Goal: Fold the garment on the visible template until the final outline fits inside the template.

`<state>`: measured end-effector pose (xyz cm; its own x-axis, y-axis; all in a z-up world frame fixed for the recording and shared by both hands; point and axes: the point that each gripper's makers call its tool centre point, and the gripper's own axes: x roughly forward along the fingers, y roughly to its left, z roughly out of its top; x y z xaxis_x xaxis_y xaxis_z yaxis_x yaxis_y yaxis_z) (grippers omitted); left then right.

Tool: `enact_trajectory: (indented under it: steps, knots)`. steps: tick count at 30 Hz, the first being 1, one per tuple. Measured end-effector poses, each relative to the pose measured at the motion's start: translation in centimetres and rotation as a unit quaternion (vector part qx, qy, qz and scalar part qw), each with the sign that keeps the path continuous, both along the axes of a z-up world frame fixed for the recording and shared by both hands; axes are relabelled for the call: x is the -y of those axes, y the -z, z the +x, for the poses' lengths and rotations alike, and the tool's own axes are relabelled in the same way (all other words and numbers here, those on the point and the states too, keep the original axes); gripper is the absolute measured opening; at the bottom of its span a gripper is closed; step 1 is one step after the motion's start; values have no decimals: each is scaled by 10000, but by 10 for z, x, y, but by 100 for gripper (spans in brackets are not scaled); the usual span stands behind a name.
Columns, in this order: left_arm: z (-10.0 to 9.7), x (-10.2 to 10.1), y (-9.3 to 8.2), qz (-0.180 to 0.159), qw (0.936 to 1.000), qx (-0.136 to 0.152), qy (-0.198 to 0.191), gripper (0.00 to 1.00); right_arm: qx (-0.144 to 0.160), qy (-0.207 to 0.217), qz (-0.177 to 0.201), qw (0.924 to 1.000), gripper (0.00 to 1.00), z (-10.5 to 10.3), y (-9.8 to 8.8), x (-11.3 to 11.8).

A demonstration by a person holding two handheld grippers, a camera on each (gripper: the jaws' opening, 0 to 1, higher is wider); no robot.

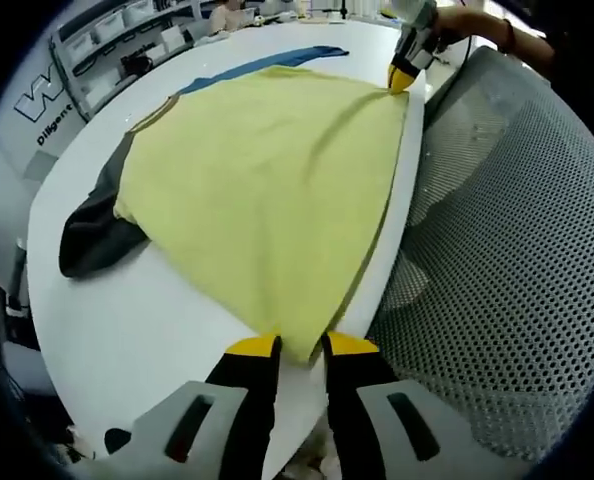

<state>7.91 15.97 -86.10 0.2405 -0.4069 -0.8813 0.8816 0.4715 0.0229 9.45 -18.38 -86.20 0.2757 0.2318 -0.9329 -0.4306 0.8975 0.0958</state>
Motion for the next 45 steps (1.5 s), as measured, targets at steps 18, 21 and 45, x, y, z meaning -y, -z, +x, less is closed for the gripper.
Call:
enact_trajectory:
  steps: [18, 21, 45]
  knots:
    - [26, 23, -62, -2086, 9620, 281, -1740, 79, 1476, 1286, 572, 9790, 59, 64, -60, 56]
    - [26, 25, -66, -2267, 9542, 192, -1943, 81, 1615, 1442, 566, 9746, 64, 73, -63, 67]
    - [28, 26, -72, -2209, 9432, 474, -2435, 99, 1817, 2476, 334, 9511, 54, 123, -34, 175]
